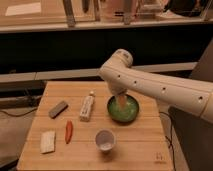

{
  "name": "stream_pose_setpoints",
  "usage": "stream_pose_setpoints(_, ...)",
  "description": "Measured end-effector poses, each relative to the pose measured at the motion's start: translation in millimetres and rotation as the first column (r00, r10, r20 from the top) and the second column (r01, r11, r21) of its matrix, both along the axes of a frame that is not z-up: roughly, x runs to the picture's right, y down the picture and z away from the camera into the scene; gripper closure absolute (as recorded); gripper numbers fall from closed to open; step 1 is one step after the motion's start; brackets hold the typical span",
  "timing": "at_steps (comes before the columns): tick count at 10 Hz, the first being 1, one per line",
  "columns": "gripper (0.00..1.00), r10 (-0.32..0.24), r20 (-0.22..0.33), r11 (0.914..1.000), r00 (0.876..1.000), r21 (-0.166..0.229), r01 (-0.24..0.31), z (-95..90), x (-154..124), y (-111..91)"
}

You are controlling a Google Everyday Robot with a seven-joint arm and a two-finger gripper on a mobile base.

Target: Push the eraser across the table

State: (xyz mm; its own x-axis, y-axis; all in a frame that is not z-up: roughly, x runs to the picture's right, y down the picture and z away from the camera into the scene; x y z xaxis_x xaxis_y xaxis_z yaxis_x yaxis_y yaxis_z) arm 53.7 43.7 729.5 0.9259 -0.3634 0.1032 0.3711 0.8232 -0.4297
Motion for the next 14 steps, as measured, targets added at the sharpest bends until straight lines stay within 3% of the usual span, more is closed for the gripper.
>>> stream_pose_setpoints(1,0.2,0.0,0.0,1.0,1.0,0.0,0.0,0.0,0,0)
stream_pose_setpoints(2,0.2,-0.056,0.042,0.9985,0.998,0.005,0.055,8.0,-44,1)
stream_pose_setpoints(6,0.2,-0.097,0.079,0.9953,0.992,0.014,0.096,16.2,-53,1)
stream_pose_setpoints(9,0.2,-0.135,0.12,0.9908,0.984,0.021,0.133,25.0,-92,5)
stream_pose_setpoints(14,0.2,-0.183,0.172,0.9831,0.968,0.028,0.181,37.9,-118,7)
